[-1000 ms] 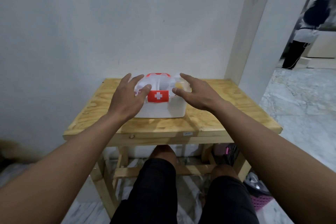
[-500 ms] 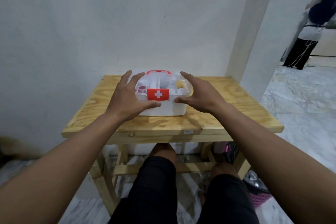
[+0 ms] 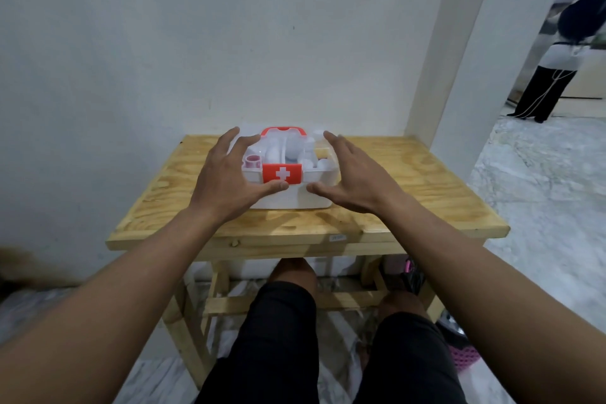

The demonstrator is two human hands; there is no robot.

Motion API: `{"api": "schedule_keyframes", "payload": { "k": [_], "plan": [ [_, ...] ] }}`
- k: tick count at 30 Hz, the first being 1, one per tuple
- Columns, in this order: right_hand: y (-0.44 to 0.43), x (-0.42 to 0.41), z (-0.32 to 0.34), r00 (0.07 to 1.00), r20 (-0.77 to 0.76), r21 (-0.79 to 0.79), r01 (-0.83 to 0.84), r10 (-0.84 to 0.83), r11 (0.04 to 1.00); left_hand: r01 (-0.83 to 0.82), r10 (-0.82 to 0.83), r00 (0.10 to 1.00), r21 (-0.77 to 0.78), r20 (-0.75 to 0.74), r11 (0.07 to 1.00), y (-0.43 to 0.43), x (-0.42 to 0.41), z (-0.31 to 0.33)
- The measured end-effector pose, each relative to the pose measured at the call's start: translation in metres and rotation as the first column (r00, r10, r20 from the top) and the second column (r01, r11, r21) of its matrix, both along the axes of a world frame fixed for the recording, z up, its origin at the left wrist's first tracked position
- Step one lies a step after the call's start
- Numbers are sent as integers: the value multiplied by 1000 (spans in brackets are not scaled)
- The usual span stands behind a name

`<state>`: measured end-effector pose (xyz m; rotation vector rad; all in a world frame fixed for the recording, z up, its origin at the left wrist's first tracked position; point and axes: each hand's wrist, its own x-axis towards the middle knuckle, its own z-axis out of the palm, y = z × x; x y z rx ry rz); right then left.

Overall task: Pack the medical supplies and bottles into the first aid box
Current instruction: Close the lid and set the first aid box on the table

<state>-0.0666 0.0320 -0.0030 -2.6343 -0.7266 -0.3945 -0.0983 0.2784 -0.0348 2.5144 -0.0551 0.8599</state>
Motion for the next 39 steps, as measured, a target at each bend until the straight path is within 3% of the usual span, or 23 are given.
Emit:
{"api": "schedule_keyframes", "payload": {
  "k": [8, 23, 29, 34, 39],
  "plan": [
    [18, 1, -6, 996, 21, 146, 80, -83, 986, 33, -33, 999, 1, 33, 999, 0, -4, 0],
    [22, 6, -21, 985, 121, 131, 105, -121, 986, 29, -29, 1000, -4, 12, 1000, -4, -8, 3],
    [11, 4, -23, 999, -44, 302, -9, 23, 953, 52, -52, 999, -80, -6, 995, -2, -9, 1],
    [7, 2, -33, 983, -179, 384, 27, 46, 923, 21, -59, 994, -370, -91, 929, 3, -9, -9],
    [6, 5, -30, 970, -236, 436, 45, 66, 899, 55, -115, 987, -434, -113, 899, -1, -9, -4]
  ]
}}
